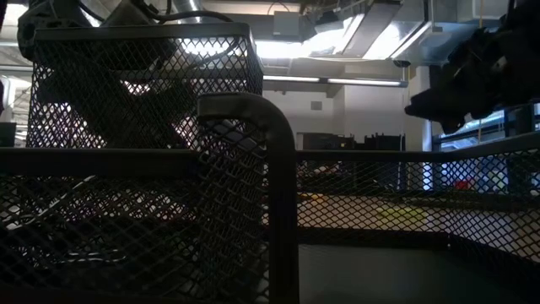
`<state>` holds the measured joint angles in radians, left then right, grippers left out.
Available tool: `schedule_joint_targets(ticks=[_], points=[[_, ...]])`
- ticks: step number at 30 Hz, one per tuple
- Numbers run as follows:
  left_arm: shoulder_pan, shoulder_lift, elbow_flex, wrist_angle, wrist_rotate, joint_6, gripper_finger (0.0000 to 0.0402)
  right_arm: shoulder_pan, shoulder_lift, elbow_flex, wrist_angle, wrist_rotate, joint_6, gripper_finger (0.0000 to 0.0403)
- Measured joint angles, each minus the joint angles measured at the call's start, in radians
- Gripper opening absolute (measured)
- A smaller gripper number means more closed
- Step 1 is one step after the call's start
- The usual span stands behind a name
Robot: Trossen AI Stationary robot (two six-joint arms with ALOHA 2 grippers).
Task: Pick and place office supplies into organizer
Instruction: Put the bottom black pen into the black desk organizer
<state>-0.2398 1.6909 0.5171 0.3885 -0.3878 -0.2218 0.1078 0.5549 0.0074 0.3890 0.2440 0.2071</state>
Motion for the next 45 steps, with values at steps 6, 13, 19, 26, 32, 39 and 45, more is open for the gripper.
schedule_joint_targets(ticks=[6,13,19,26,32,39,45], points=[[0.000,0.000,0.000,0.000,-0.009,0.000,0.0018,0.000,0.143,0.000,0.103,0.000,-0.007,0.0137],[0.000,0.000,0.000,0.001,-0.018,0.000,0.0018,0.000,0.310,0.001,0.289,0.000,-0.088,0.0137],[0.000,0.000,0.000,0.002,-0.018,0.000,0.0018,0.000,0.447,0.076,0.303,0.000,-0.114,0.0137],[0.000,0.000,0.001,0.004,-0.017,0.000,0.0018,0.000,0.630,0.191,0.304,-0.002,-0.177,0.0137],[0.000,-0.001,0.001,0.004,-0.017,0.000,0.0018,0.000,0.793,0.286,0.304,-0.009,-0.193,0.0137],[0.000,-0.001,0.001,0.004,-0.015,0.000,0.0018,0.001,0.993,0.391,0.303,-0.088,-0.198,0.0137],[0.000,0.005,0.002,0.007,-0.014,0.000,0.0018,0.000,1.140,0.480,0.302,-0.088,-0.287,0.0137]])
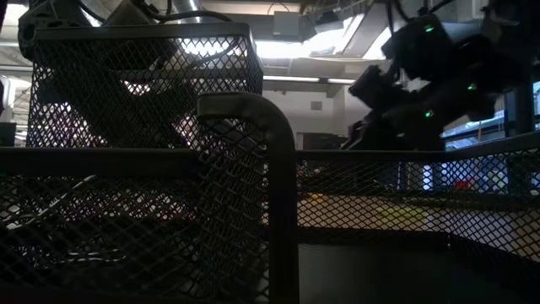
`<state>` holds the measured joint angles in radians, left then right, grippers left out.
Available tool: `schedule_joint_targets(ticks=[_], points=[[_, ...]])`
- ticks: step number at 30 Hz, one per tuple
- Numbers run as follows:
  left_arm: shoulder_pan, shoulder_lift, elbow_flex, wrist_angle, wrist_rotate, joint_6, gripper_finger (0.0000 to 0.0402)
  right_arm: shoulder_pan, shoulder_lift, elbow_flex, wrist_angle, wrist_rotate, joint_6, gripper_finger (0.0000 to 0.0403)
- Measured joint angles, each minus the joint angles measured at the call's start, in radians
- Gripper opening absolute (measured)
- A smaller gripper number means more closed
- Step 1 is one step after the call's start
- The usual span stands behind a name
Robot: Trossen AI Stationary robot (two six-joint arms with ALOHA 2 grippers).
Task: Pick and place office supplies into organizer
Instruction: Put the bottom black pen into the black desk organizer
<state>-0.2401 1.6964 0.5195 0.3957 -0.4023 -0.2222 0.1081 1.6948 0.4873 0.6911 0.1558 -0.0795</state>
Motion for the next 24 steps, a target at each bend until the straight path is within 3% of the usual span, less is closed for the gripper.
schedule_joint_targets(ticks=[10,24], points=[[0.000,0.091,0.002,0.147,-0.013,0.000,0.0018,0.000,0.138,0.116,-0.009,-0.001,-0.086,0.0137],[0.000,0.100,0.001,0.163,-0.003,0.000,0.0018,0.000,0.170,0.118,-0.012,-0.002,-0.084,0.0137]])
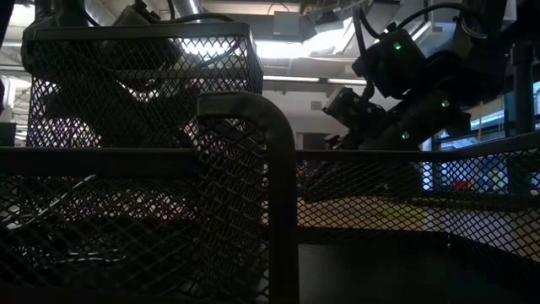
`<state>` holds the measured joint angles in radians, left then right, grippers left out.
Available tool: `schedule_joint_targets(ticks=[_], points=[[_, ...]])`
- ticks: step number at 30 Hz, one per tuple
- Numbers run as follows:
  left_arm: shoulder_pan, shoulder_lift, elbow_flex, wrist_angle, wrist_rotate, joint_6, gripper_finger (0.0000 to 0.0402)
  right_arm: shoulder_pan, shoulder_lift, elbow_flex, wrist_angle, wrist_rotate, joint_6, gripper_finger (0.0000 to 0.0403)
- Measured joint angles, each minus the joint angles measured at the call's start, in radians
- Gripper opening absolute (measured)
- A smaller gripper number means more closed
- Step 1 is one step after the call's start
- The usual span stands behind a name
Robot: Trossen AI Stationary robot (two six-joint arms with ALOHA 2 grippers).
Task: Pick and place office supplies into organizer
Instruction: Put the bottom black pen into the black desk organizer
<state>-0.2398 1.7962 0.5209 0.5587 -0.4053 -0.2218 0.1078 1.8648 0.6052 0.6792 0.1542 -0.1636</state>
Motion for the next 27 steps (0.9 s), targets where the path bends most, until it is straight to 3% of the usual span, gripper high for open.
schedule_joint_targets(ticks=[8,20,27], points=[[0.000,0.001,-0.001,0.000,0.000,0.000,0.0018,0.000,0.000,0.000,-0.009,-0.001,0.001,0.0134],[0.000,0.002,-0.001,-0.003,0.003,0.001,0.0021,0.001,0.000,-0.001,-0.014,-0.007,0.001,0.0057],[-0.001,0.002,-0.001,-0.002,-0.014,0.000,0.0029,0.000,0.000,-0.001,-0.012,-0.002,0.009,0.0076]])
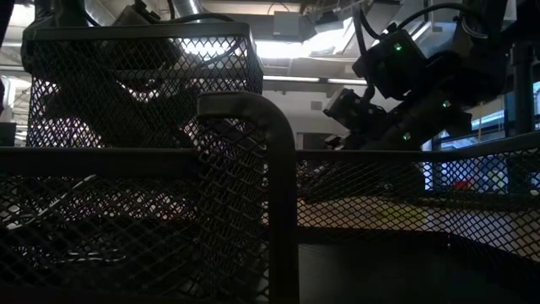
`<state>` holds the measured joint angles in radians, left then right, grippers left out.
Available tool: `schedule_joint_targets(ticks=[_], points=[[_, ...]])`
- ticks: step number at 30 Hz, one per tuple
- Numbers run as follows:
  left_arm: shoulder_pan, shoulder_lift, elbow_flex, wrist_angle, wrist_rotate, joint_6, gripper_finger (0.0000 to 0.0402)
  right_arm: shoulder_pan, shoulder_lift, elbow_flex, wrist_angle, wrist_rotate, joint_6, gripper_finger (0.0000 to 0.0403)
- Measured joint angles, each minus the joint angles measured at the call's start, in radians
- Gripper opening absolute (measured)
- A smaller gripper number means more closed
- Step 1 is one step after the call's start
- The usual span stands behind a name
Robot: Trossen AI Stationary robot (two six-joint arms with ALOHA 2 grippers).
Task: Pick and place office supplies into organizer
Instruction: Put the bottom black pen into the black desk organizer
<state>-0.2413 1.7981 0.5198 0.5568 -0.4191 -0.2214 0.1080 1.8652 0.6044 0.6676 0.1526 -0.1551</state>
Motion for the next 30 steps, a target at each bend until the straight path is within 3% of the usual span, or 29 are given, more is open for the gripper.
schedule_joint_targets(ticks=[6,12,20,30], points=[[-0.001,-0.046,-0.006,-0.034,-0.037,0.037,0.0068,-0.001,0.000,0.001,0.001,0.004,0.019,0.0057],[-0.001,-0.181,-0.005,-0.039,-0.014,0.069,0.0091,-0.001,0.000,0.000,-0.003,0.007,0.018,0.0061],[-0.026,-0.324,-0.003,-0.105,0.025,0.068,0.0091,0.000,0.000,0.001,-0.006,0.007,0.016,0.0058],[-0.045,-0.330,-0.003,-0.117,0.018,0.049,0.0090,0.000,-0.042,0.001,-0.019,0.007,0.015,0.0066]])
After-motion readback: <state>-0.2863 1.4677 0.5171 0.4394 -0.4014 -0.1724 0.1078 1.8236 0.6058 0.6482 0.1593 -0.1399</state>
